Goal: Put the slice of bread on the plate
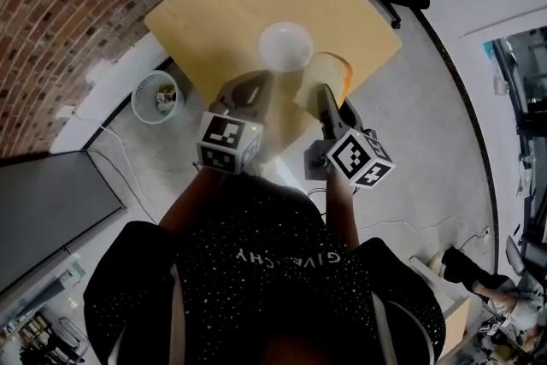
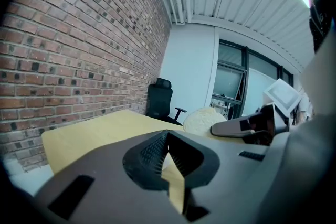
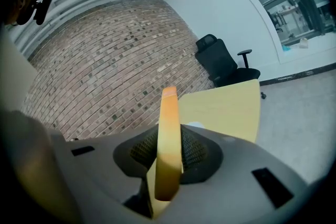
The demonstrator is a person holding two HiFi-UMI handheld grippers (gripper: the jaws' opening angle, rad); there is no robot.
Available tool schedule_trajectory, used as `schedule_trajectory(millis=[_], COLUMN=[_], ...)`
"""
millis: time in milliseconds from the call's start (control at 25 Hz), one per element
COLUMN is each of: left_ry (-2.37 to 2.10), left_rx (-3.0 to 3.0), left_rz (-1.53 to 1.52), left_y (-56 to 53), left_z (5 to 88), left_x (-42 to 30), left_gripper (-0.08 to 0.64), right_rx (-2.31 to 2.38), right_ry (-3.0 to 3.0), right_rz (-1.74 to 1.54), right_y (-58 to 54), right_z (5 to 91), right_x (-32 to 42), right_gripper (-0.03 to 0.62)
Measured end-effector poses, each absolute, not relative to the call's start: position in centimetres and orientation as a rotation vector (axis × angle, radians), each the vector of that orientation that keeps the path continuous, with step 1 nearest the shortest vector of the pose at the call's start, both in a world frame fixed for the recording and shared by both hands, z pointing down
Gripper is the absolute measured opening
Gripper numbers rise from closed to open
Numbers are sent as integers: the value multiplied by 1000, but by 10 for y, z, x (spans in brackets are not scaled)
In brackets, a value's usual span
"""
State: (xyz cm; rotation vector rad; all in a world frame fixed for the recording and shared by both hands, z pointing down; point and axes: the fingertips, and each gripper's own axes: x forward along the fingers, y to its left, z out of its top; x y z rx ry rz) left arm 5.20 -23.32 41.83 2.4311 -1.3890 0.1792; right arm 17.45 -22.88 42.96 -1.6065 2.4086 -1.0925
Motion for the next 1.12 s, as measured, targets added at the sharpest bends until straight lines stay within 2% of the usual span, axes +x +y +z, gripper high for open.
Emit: schedule_trajectory(millis=[520,1120], left_ry=[-1354,-1310], left_rx=[2375,2198], left_rz=[171,28], left_y=[-285,-350], left_z=[432,478], left_x=[21,-15], left_gripper=[9,9], right_rx=[-1637,-1495], right_ry=[2444,2418], right_rz=[-1204,-1630], right_y=[-292,-379], right_z=[440,520], right_x=[147,100], right_gripper=[94,94])
